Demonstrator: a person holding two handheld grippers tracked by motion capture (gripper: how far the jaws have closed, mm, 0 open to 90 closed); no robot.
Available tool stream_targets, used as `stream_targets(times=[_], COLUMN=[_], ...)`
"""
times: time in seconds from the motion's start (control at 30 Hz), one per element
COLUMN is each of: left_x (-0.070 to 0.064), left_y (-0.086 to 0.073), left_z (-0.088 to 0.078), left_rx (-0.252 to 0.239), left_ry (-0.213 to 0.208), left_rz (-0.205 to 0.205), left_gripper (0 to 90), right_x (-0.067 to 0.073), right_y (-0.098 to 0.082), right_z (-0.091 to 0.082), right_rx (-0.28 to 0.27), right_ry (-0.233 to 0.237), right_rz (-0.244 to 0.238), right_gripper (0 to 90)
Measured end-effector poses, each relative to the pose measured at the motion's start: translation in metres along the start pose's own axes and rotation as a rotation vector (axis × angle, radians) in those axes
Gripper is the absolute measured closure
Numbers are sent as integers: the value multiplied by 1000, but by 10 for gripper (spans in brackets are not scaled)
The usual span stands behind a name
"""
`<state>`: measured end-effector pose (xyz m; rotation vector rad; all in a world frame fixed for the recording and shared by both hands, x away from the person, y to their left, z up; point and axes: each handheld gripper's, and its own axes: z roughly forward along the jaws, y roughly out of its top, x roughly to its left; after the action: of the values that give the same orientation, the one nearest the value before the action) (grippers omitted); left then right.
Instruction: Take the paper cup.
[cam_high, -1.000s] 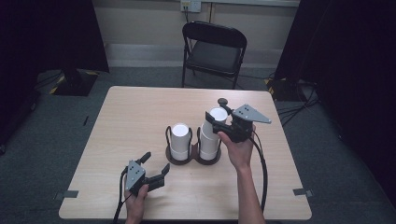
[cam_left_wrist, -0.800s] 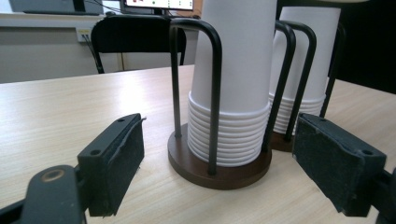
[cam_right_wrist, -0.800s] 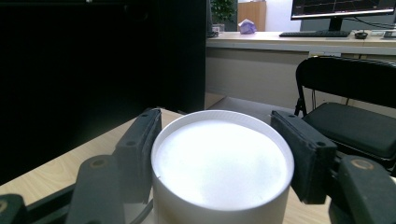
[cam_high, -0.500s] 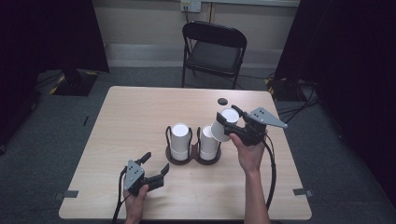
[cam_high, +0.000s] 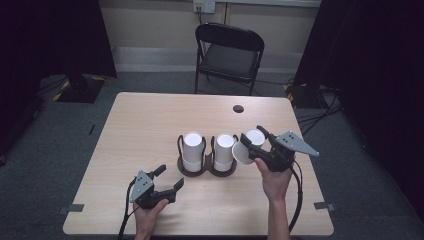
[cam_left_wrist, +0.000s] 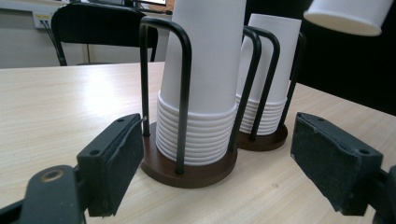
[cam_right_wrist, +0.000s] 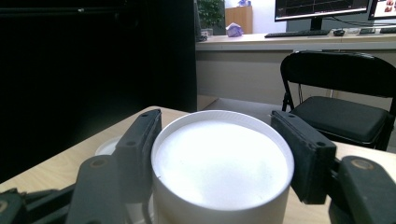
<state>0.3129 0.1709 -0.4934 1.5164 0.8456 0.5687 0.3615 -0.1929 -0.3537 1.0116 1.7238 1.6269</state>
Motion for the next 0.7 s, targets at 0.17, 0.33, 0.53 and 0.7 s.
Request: stream_targets(times=[0.17, 0.33, 0.53, 0.7], left_x=[-4, -8, -15, -20], left_y=[3, 6, 6, 4], left_z=[0, 2, 8, 14], left_rx=[-9, -17, -25, -45], left_ry=[-44, -80, -141, -184], left_rz=[-3, -4, 6, 1], left_gripper=[203, 240, 327, 349], right_x=[11, 19, 24, 29], right_y=[-15, -26, -44, -58], right_z=[-8, -14, -14, -13], right_rx=[-24, -29, -39, -58], right_ry=[23, 62, 88, 142], right_rz=[36, 76, 128, 206], right_gripper=[357, 357, 356, 357])
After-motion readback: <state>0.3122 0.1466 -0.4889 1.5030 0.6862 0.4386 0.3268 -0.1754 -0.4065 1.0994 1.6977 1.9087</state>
